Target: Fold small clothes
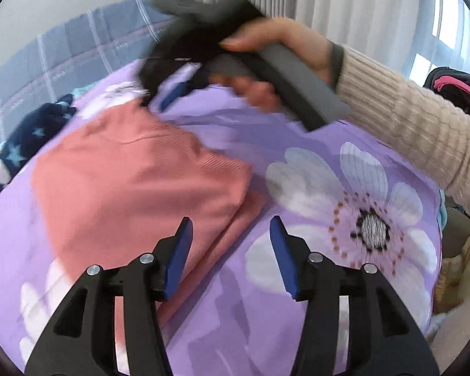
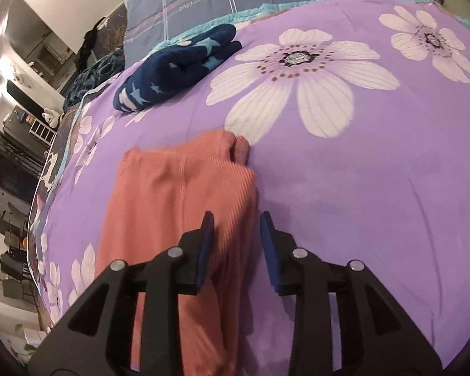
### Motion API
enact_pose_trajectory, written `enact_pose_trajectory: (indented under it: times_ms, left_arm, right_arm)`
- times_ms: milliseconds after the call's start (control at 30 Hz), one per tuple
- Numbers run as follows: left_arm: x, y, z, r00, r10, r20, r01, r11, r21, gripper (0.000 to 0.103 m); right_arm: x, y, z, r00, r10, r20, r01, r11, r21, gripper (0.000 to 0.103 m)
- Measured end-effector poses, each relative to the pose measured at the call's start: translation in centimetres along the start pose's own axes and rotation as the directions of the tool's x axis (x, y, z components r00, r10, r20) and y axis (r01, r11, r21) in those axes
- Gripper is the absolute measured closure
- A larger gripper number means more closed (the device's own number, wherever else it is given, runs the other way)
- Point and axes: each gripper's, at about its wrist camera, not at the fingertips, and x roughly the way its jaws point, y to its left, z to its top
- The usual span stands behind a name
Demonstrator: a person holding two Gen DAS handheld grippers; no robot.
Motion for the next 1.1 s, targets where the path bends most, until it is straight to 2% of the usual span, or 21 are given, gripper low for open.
enact_pose_trajectory:
  times_ms: [67,167,300,433,567,700,800,833,867,900,967,1033,1100]
  left_arm:
    - [-1.3,1.1,-1.5,0.997,0.074,0.000,-0.074,0.997,-0.026,0.043]
    - [-2.5,3.1,-3.8,0.986,0.156,-0.051,-0.160,0.982,-0.096,0.042]
    - [-3.1,5.2,-6.2,0.979,0.181,-0.098,-0.198,0.959,-0.205,0.042]
    - [-2.9,5.0,-6.5,0.979,0.185,-0.090,-0.200,0.957,-0.210,0.042]
    - [-2.0,4.8,-6.4,0.970,0.223,-0.095,-0.237,0.952,-0.191,0.042]
    - [-1.2,5.8,-5.7,0.963,0.253,-0.095,-0.269,0.933,-0.240,0.042]
    - [-1.0,5.9,-5.1,0.947,0.306,-0.094,-0.320,0.918,-0.235,0.042]
    - [-1.0,5.8,-4.9,0.944,0.318,-0.088,-0.330,0.917,-0.226,0.042]
    - [-1.2,5.7,-4.9,0.942,0.325,-0.083,-0.336,0.916,-0.221,0.042]
    - [-1.3,5.7,-4.9,0.939,0.334,-0.076,-0.343,0.913,-0.219,0.042]
    - [-2.2,5.8,-5.0,0.934,0.354,-0.049,-0.355,0.907,-0.227,0.050]
    - [-3.2,5.9,-5.2,0.941,0.337,-0.030,-0.334,0.912,-0.238,0.080]
    - [-3.8,5.9,-5.4,0.945,0.325,-0.024,-0.321,0.916,-0.239,0.093]
  right_arm:
    - [-1.5,-0.4,-2.0,1.000,0.010,-0.001,-0.010,1.000,-0.007,0.069]
    - [-3.2,-0.4,-5.1,0.999,0.041,-0.013,-0.041,0.999,-0.012,0.067]
    - [-5.3,0.9,-9.4,0.999,0.042,-0.005,-0.042,0.997,-0.061,0.067]
    - [-6.6,2.7,-12.5,0.999,0.036,0.020,-0.034,0.994,-0.108,0.066]
    - [-6.1,3.4,-13.8,1.000,0.004,0.018,-0.002,0.995,-0.103,0.066]
    - [-5.4,3.8,-14.0,0.999,-0.038,0.036,0.041,0.995,-0.092,0.066]
    - [-4.7,4.6,-13.7,0.994,-0.084,0.062,0.091,0.989,-0.118,0.066]
    - [-4.4,4.7,-13.6,0.994,-0.096,0.060,0.103,0.987,-0.123,0.072]
    - [-4.1,4.8,-13.4,0.993,-0.110,0.050,0.116,0.985,-0.124,0.094]
    - [-3.9,4.8,-13.3,0.992,-0.117,0.042,0.121,0.985,-0.119,0.097]
    - [-4.5,4.5,-13.0,0.996,-0.072,0.053,0.076,0.994,-0.079,0.097]
    - [-5.6,4.0,-12.6,0.997,0.010,0.071,-0.008,1.000,-0.026,0.097]
    - [-6.9,3.6,-12.3,0.988,0.127,0.084,-0.130,0.991,0.037,0.098]
